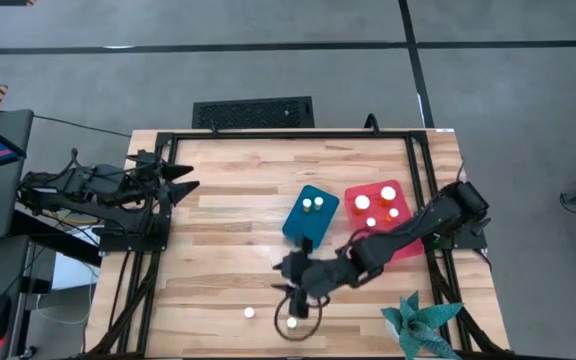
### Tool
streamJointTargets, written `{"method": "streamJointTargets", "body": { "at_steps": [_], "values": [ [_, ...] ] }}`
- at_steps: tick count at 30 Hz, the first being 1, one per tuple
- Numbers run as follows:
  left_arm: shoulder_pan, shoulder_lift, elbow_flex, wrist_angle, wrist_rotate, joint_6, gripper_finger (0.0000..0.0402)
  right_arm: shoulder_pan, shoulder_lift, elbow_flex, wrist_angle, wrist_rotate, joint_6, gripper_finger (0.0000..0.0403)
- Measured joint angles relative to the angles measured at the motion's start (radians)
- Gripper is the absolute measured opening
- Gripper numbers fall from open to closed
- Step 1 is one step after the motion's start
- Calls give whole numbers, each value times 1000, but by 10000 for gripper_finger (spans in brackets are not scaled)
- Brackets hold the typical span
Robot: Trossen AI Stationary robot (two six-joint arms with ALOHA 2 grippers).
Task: Pick and place medicine bottles into bin by pill shape (circle, oval)
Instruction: Put the light blue tablet bottle into the blue bin
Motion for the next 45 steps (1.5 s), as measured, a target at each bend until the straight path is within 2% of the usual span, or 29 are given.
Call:
{"method": "streamJointTargets", "body": {
  "at_steps": [10, 20, 45],
  "values": [
    [0, 0, 0, -4, -2, 3, 312, 119, 150, 25, -2, -1, 184, 223],
    [0, 0, 0, -34, -8, 10, 312, 190, 221, 23, -41, -48, 178, 256],
    [0, 0, 0, -83, -33, -5, 312, 172, 285, 15, -70, -51, 137, 266]
  ]
}}
